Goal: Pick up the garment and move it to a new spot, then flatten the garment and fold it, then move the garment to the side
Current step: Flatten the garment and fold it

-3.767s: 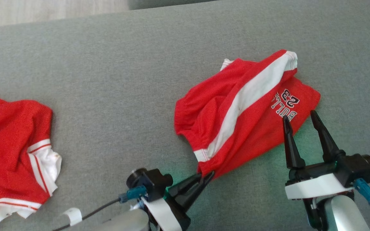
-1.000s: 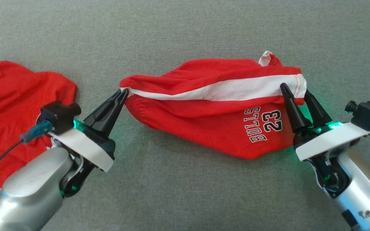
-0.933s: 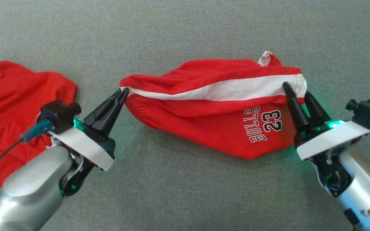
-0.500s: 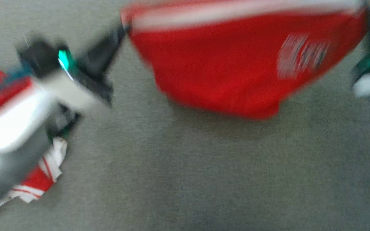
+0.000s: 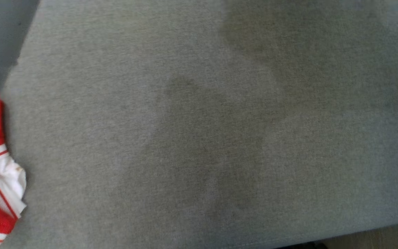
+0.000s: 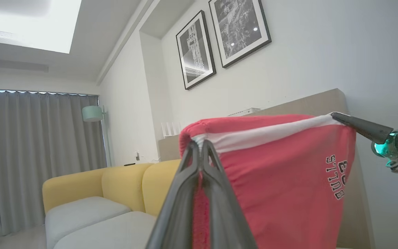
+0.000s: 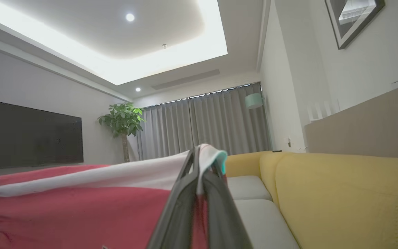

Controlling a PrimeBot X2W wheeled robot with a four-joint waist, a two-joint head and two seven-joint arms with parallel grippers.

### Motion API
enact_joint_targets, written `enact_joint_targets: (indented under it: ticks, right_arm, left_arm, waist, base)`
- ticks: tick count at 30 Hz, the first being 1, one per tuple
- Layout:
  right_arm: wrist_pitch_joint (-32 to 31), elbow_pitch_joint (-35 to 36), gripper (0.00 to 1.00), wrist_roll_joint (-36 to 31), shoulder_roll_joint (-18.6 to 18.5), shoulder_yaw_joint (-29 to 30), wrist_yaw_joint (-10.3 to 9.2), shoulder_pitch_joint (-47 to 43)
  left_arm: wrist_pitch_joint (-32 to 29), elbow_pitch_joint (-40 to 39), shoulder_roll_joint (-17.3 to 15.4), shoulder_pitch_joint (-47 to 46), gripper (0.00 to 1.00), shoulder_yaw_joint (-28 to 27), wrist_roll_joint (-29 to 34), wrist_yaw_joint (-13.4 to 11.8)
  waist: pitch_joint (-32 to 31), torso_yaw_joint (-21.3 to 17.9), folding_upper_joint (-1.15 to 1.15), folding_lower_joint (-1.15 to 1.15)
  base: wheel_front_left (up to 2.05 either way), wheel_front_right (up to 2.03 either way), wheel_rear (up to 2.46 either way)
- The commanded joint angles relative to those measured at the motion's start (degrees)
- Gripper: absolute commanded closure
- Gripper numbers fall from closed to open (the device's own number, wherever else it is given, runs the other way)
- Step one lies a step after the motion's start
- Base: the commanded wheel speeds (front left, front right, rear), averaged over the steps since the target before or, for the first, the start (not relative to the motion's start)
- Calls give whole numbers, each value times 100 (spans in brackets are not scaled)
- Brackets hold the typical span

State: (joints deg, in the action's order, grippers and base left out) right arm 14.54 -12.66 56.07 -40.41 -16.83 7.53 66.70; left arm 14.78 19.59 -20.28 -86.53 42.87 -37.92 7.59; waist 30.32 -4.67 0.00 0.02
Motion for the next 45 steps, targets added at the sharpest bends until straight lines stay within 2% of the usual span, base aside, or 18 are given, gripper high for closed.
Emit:
enact_joint_targets:
  ticks: [1,4,7,13,17,20,23,26,30,37,40,45]
  right_arm:
    - [34,181,100,65,-221,142,-4,-32]
    - [40,412,100,197,-325,245,-4,-288]
    - [43,747,100,307,-333,340,-4,-923]
    - [44,1237,100,179,-163,304,-4,-2914]
    - [45,1392,100,-28,-89,56,-4,-4277]
    - [45,1561,100,-53,-88,-94,-4,-5213]
    - [45,1736,100,-20,3,-8,-4,-6053]
    - [45,2028,100,110,111,201,-4,-6874]
    - [45,2646,100,340,154,598,-4,-7707]
    - [44,3034,100,252,173,1537,-4,-7873]
    - [-130,2944,100,286,81,1701,-4,-7412]
    - [-787,2527,100,398,-236,1600,-4,-6230]
  left_arm:
    - [21,-167,-138,1,100,-260,53,-10]
    - [21,-426,-171,419,100,-165,75,-10]
    - [21,-704,-330,1074,100,10,63,-10]
    - [21,-1130,-718,2934,100,189,185,-10]
    - [21,-1267,-897,4335,100,472,399,-10]
    - [21,-1256,-926,5182,100,622,598,-10]
    - [21,-1185,-905,5851,100,697,711,-46]
    - [21,-1276,-824,6429,100,674,632,-61]
    - [21,-1478,-883,6885,100,650,673,-117]
    - [21,-2058,-684,6852,100,232,275,-94]
    - [-8,-2106,-573,6424,100,128,12,-54]
    - [-385,-1918,-276,5366,100,86,-484,-21]
  waist:
    - [61,-63,0,-2]
    - [68,-46,0,-2]
    - [39,-18,0,-2]
    - [-208,-5,0,-2]
    - [-483,0,0,-2]
    - [-696,41,0,-2]
    - [-851,74,0,-2]
    - [-971,121,0,-2]
    - [-1044,159,0,-2]
    - [-893,270,0,-2]
    - [-722,360,0,-2]
    - [-292,602,0,-2]
  base:
    - [0,0,0]
    - [0,0,0]
    - [0,0,0]
    - [0,0,0]
    - [0,0,0]
    - [0,0,0]
    - [0,0,0]
    - [0,0,0]
    - [0,0,0]
    - [0,0,0]
    - [0,0,0]
    - [0,0,0]
